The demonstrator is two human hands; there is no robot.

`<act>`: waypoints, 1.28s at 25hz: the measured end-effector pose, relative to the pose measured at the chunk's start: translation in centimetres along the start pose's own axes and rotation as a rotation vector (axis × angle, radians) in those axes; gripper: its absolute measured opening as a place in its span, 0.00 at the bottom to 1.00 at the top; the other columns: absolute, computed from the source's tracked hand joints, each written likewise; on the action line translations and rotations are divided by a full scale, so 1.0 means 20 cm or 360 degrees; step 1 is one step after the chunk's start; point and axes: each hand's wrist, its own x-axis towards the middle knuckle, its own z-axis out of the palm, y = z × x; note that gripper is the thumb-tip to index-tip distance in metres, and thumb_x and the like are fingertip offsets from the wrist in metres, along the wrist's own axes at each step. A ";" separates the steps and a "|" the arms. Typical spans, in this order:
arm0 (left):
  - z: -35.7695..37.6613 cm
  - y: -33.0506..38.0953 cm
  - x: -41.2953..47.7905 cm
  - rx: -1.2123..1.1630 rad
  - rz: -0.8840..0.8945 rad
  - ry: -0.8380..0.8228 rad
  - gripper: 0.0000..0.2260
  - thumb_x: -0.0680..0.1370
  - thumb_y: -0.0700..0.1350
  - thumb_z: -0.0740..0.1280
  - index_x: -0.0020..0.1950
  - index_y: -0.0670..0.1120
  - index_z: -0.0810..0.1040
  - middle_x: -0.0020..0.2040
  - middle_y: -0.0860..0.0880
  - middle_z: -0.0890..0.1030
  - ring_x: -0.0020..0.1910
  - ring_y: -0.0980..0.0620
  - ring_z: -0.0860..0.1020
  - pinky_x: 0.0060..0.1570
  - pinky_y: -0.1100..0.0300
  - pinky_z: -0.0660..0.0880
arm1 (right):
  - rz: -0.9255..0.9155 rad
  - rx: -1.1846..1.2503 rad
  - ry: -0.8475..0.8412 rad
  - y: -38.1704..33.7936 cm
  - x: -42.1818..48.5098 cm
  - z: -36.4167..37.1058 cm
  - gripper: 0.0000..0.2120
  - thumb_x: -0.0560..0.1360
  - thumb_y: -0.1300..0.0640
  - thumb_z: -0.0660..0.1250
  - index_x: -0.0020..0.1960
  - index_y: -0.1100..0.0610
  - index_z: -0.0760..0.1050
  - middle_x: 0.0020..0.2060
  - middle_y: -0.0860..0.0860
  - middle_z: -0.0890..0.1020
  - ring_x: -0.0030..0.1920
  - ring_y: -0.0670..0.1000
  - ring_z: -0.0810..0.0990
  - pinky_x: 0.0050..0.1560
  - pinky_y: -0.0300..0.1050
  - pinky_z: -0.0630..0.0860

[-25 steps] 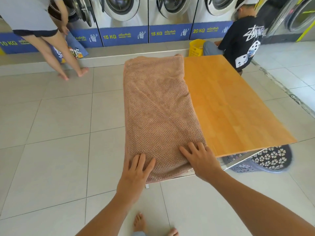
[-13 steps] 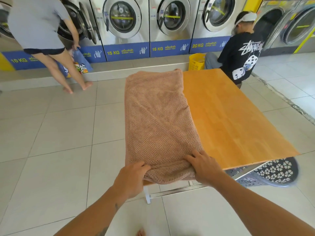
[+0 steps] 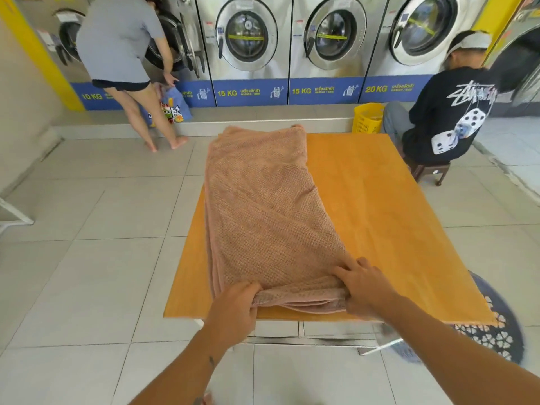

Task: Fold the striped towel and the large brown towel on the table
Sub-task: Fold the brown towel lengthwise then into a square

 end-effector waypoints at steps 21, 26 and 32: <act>-0.22 0.04 -0.17 -0.0338 -0.0348 0.0258 0.20 0.72 0.35 0.66 0.58 0.56 0.79 0.48 0.59 0.79 0.48 0.59 0.77 0.45 0.59 0.77 | -0.0459 0.0210 0.0522 0.26 0.02 -0.13 0.27 0.69 0.59 0.63 0.66 0.44 0.71 0.51 0.44 0.80 0.54 0.51 0.75 0.57 0.47 0.75; -0.24 0.09 -0.11 -0.0444 -0.0215 0.0453 0.24 0.72 0.33 0.66 0.62 0.57 0.77 0.54 0.59 0.80 0.54 0.59 0.78 0.52 0.57 0.80 | -0.0601 0.0641 0.0165 0.17 0.03 -0.17 0.27 0.70 0.66 0.61 0.61 0.41 0.76 0.55 0.40 0.80 0.57 0.45 0.77 0.54 0.44 0.78; -0.38 0.06 0.13 -0.0622 -0.0319 0.0952 0.25 0.78 0.32 0.65 0.69 0.56 0.72 0.55 0.60 0.81 0.55 0.65 0.79 0.55 0.72 0.75 | -0.0442 0.0916 0.0320 0.27 0.27 -0.46 0.32 0.73 0.67 0.61 0.69 0.37 0.69 0.60 0.41 0.75 0.55 0.46 0.77 0.45 0.37 0.72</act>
